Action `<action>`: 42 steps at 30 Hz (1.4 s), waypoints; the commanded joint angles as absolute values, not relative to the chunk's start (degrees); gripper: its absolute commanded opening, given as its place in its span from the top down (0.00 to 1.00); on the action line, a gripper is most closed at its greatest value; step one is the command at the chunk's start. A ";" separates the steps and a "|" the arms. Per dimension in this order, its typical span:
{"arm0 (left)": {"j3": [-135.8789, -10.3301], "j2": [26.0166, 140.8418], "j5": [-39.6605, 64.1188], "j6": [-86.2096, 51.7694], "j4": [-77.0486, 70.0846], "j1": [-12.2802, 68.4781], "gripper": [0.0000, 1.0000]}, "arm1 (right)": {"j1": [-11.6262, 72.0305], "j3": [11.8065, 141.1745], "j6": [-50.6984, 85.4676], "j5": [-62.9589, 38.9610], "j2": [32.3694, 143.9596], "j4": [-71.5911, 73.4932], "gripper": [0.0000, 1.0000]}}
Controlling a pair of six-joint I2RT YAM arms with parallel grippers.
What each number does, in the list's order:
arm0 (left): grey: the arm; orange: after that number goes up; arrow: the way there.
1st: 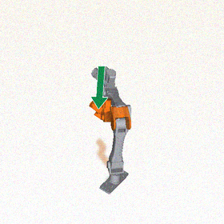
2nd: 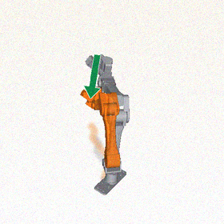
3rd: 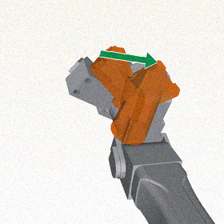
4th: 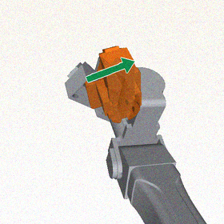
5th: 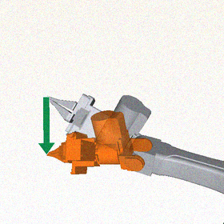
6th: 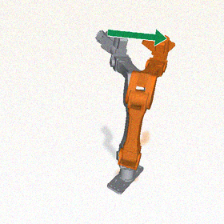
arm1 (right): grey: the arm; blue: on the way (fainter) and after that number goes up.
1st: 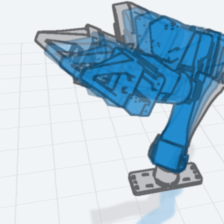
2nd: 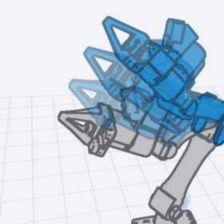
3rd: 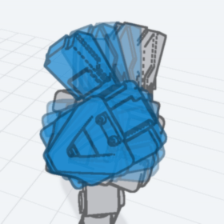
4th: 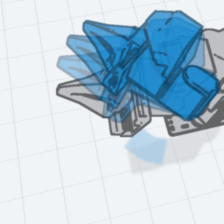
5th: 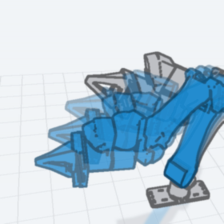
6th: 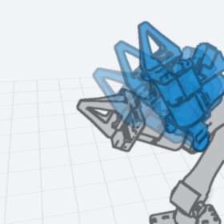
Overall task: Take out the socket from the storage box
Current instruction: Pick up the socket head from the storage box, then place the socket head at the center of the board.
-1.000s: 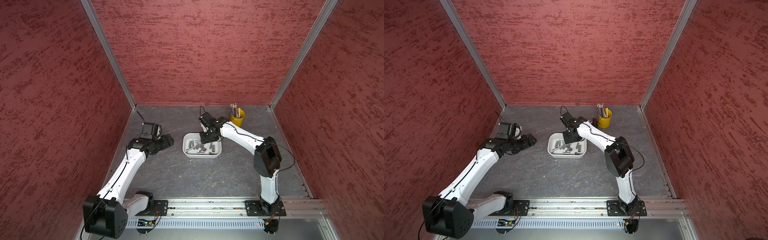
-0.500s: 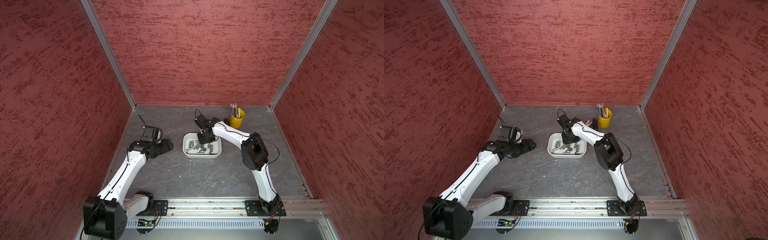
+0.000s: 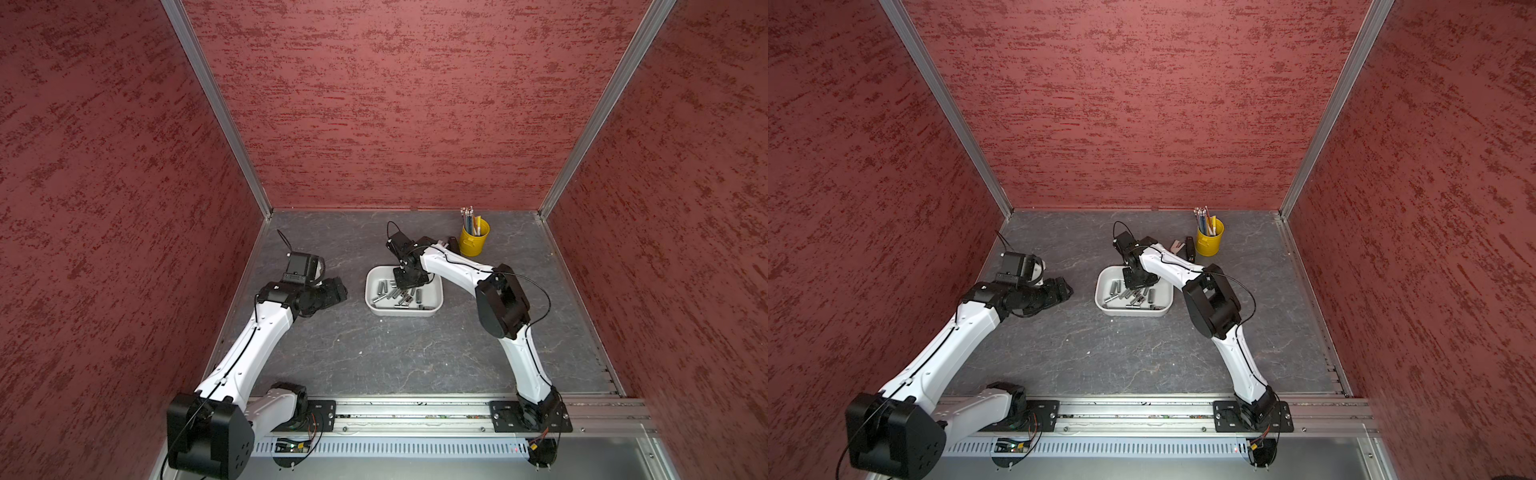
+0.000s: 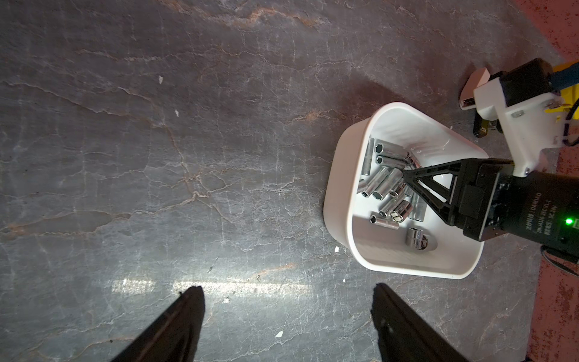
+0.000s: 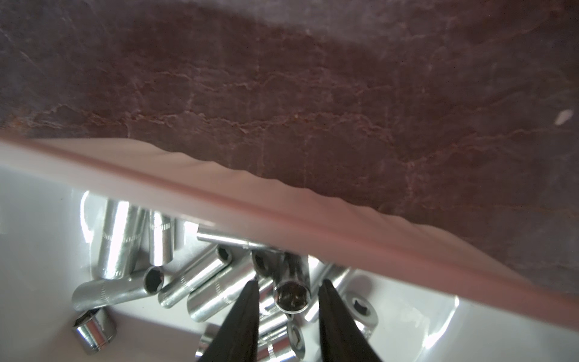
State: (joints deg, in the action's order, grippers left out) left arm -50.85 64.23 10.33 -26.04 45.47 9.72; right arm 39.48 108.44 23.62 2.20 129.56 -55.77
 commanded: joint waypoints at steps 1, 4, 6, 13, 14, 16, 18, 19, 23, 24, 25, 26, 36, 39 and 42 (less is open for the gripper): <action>-50.71 64.61 9.93 -25.31 45.26 10.27 0.13 | 39.20 109.51 24.01 4.00 130.94 -56.08 0.67; -50.62 64.66 9.63 -25.34 45.24 10.70 0.13 | 39.20 109.69 23.96 3.90 131.77 -55.99 0.69; -50.55 64.60 9.24 -25.31 45.29 10.98 0.13 | 39.20 109.66 24.21 3.77 131.84 -55.75 0.71; -50.54 64.62 8.70 -25.45 45.37 11.43 0.14 | 39.16 109.38 23.93 3.50 131.06 -55.37 0.79; -50.54 64.67 8.66 -25.40 45.35 11.48 0.14 | 39.20 109.36 23.91 3.50 130.81 -55.50 0.79; -50.54 64.84 8.66 -25.38 45.31 11.51 0.14 | 39.16 109.09 23.86 3.49 129.61 -55.62 0.81; -50.60 64.96 8.45 -25.32 45.26 11.60 0.14 | 39.20 108.69 23.69 3.50 127.81 -55.72 0.82; -50.63 65.05 8.44 -25.23 45.36 11.60 0.14 | 39.11 108.40 23.57 3.64 126.63 -55.68 0.82; -50.94 65.39 8.59 -25.22 45.43 11.92 0.14 | 38.18 107.29 23.13 2.72 122.38 -56.12 0.83; -50.97 65.48 8.64 -25.32 45.37 12.02 0.14 | 37.78 106.78 23.02 2.40 121.20 -56.25 0.83; -51.02 65.56 8.61 -25.36 45.35 12.04 0.14 | 37.42 106.34 22.91 2.33 120.07 -56.29 0.83; -50.98 65.57 8.63 -25.44 45.35 12.13 0.14 | 36.91 105.62 22.71 2.45 118.77 -56.34 0.83; -50.19 66.14 8.26 -25.49 44.43 12.91 0.14 | 27.50 94.60 21.02 1.82 108.70 -54.22 0.83; -50.19 66.14 8.29 -25.49 44.43 13.15 0.15 | 24.77 90.72 20.79 1.01 107.79 -52.19 0.83; -50.17 66.22 8.13 -25.55 44.55 13.27 0.14 | 23.03 88.34 20.67 0.96 108.68 -50.76 0.83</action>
State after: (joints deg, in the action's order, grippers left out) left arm -50.65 66.00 8.78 -26.06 45.36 12.91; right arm 24.05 89.80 21.52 1.72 108.62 -53.45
